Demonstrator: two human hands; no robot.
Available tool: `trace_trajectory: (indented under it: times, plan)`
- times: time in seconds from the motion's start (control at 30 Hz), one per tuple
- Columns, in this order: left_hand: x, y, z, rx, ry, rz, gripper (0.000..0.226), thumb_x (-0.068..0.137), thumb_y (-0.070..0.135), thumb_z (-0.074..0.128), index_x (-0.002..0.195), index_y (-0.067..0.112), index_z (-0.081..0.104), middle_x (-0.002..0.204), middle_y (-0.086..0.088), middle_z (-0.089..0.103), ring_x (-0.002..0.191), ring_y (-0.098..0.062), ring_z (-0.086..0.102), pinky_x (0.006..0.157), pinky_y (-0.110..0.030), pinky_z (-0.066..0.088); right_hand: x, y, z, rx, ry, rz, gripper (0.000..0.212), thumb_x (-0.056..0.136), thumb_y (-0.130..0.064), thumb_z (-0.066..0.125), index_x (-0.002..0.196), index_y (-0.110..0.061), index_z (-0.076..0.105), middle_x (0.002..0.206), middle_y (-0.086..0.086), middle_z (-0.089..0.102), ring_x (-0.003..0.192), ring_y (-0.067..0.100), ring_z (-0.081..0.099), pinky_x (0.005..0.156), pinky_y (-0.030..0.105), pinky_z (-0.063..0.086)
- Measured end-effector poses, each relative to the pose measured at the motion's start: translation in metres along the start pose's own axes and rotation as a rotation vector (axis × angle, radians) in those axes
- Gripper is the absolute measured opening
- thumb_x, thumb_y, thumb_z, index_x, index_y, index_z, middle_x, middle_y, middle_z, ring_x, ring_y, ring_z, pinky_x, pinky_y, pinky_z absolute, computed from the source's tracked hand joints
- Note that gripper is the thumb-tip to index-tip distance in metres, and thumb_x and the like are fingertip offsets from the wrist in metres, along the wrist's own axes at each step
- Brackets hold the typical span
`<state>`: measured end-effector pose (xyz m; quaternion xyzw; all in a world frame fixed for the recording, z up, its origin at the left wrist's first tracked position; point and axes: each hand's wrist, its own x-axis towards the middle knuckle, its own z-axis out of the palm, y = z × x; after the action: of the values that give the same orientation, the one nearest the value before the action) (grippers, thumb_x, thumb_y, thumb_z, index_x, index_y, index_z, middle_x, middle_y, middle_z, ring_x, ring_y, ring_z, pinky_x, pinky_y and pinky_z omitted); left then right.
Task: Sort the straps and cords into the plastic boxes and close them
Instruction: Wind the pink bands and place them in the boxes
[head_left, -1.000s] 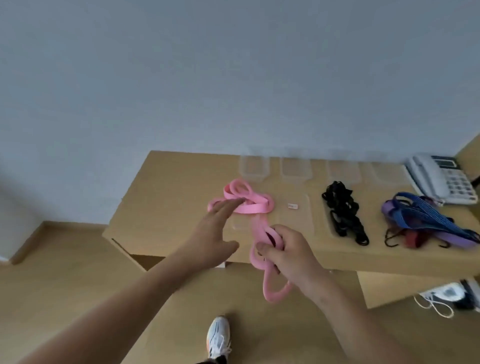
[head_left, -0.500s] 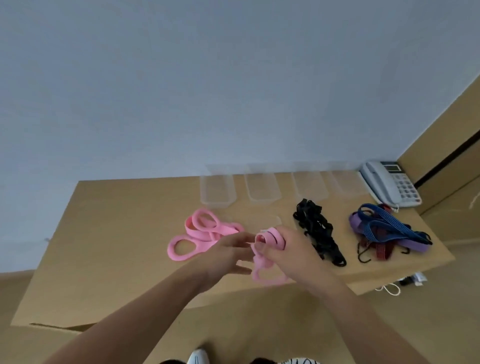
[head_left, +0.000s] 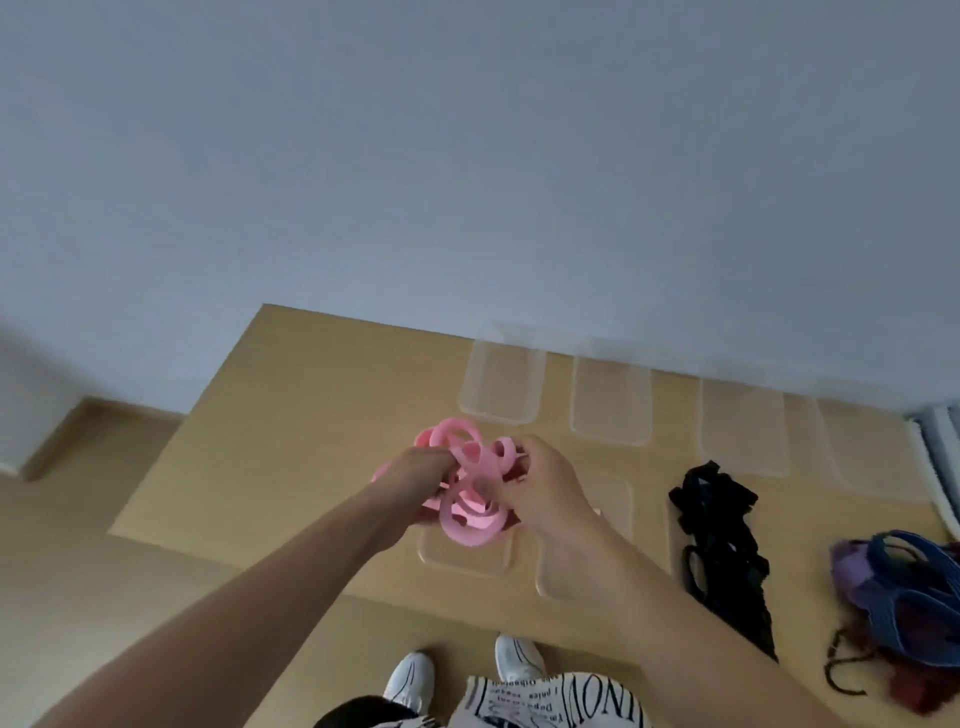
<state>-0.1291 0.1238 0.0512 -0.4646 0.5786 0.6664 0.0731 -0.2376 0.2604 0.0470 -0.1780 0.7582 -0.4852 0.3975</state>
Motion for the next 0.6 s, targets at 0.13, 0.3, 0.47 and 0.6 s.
trace_trajectory:
  times: [0.13, 0.3, 0.47, 0.6]
  plan:
    - [0.004, 0.001, -0.006, 0.009, 0.206, -0.025, 0.020, 0.090, 0.004, 0.057, 0.094, 0.008, 0.076, 0.091, -0.011, 0.072, 0.073, -0.020, 0.068, 0.060, -0.033, 0.061, 0.037, 0.007, 0.009, -0.219, -0.024, -0.101, 0.033, 0.075, -0.028, 0.084, 0.101, -0.022, 0.064, 0.091, -0.013, 0.068, 0.083, 0.011, 0.065, 0.060, 0.009, 0.045]
    - [-0.004, -0.006, -0.001, -0.021, 0.308, -0.039, 0.022, 0.090, 0.007, 0.062, 0.109, 0.014, 0.072, 0.100, -0.013, 0.075, 0.084, -0.027, 0.074, 0.063, -0.035, 0.062, 0.044, 0.007, 0.012, -0.246, -0.139, -0.204, 0.029, 0.075, -0.021, 0.081, 0.088, -0.038, 0.062, 0.077, -0.020, 0.067, 0.071, -0.002, 0.062, 0.058, 0.006, 0.042]
    - [-0.012, -0.010, 0.016, -0.132, 0.308, 0.004, 0.017, 0.094, 0.017, 0.064, 0.109, 0.017, 0.072, 0.101, -0.011, 0.075, 0.081, -0.024, 0.073, 0.064, -0.039, 0.063, 0.028, 0.001, -0.015, 0.007, -0.119, -0.221, 0.022, 0.078, -0.021, 0.078, 0.091, -0.037, 0.070, 0.085, -0.015, 0.074, 0.077, 0.001, 0.068, 0.066, 0.015, 0.052]
    - [-0.005, -0.028, 0.033, 0.265, 0.365, 0.057, 0.016, 0.090, 0.010, 0.062, 0.099, 0.011, 0.075, 0.097, -0.012, 0.072, 0.080, -0.022, 0.069, 0.064, -0.032, 0.054, 0.015, 0.013, -0.059, 0.128, -0.081, -0.175, 0.031, 0.086, -0.007, 0.072, 0.099, -0.035, 0.071, 0.091, -0.007, 0.075, 0.083, 0.007, 0.068, 0.070, 0.021, 0.051]
